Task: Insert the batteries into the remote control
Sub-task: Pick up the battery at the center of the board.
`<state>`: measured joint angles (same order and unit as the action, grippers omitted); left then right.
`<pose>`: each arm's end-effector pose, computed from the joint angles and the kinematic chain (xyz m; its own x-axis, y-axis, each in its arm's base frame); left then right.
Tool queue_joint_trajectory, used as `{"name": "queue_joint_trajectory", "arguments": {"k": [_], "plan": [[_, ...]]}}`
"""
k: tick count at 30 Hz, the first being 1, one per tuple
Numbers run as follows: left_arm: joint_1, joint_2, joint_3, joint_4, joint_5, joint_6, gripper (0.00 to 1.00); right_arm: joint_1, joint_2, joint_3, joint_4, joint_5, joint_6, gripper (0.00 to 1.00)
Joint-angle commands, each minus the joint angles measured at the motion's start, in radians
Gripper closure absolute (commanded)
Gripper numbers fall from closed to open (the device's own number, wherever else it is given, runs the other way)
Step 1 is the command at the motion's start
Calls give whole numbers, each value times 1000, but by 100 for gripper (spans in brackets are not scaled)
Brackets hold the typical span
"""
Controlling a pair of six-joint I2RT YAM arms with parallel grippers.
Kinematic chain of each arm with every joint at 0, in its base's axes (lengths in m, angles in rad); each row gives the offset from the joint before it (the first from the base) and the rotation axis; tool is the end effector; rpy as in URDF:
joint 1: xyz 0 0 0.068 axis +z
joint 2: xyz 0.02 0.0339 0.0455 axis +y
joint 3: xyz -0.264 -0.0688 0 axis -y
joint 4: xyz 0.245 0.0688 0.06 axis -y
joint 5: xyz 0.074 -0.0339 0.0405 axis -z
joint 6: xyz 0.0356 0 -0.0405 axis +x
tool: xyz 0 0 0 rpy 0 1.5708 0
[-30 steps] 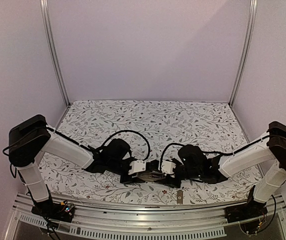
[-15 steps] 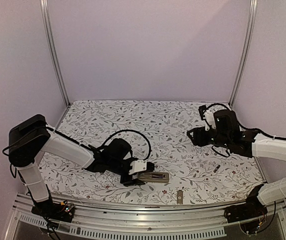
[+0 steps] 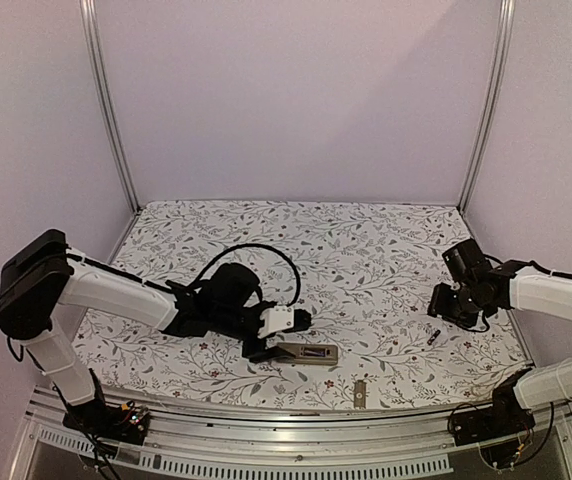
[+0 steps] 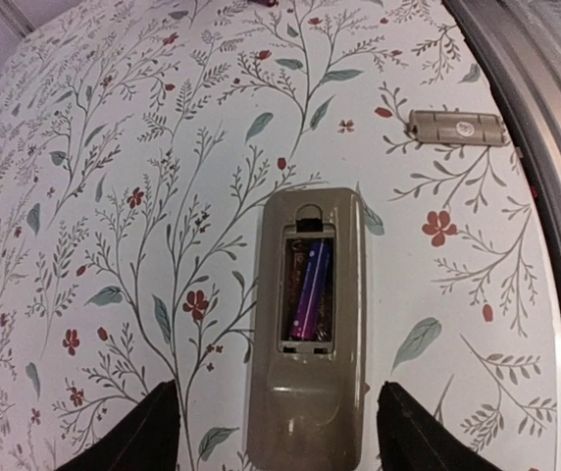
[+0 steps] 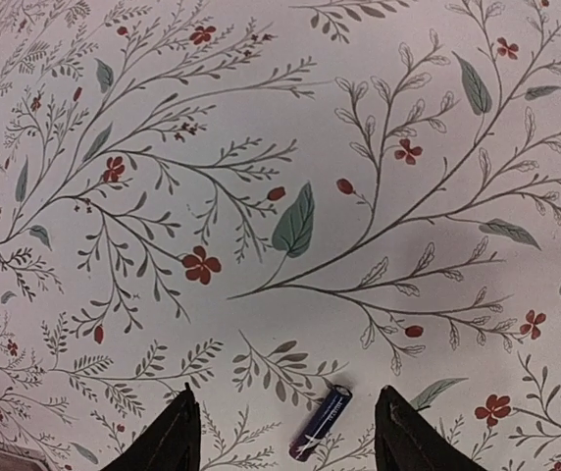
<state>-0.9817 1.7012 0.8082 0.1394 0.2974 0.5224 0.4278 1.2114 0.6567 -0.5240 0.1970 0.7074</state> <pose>0.1766 -0.2831 0.1481 0.1264 0.6695 -0.7320 0.9815 0.0225 0.1901 0.2017 0.0843 0.1866 -0.8192 0.3269 -0.4712 0.2759 0.9450 0.1759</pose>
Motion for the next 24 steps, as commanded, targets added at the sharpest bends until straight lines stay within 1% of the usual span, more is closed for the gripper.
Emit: {"name": "queue_joint_trajectory", "arguments": {"k": [1, 5, 7, 15, 22, 24], "plan": [[-3, -31, 16, -7, -41, -13, 32, -27, -1, -49, -46, -7, 68, 41], [11, -32, 20, 51, -159, -35, 31, -46, 21, -82, -7, -46, 75, 41], [19, -34, 21, 65, -187, -38, 31, -52, 41, -91, 22, -68, 75, 41], [30, -33, 19, 64, -173, -37, 31, -54, 150, -65, 70, -104, 44, 44], [37, -36, 21, 63, -178, -24, 31, -55, 182, -84, 62, -137, 46, 63], [39, -37, 21, 62, -178, -20, 31, -55, 182, -82, 40, -149, 46, 65]]}}
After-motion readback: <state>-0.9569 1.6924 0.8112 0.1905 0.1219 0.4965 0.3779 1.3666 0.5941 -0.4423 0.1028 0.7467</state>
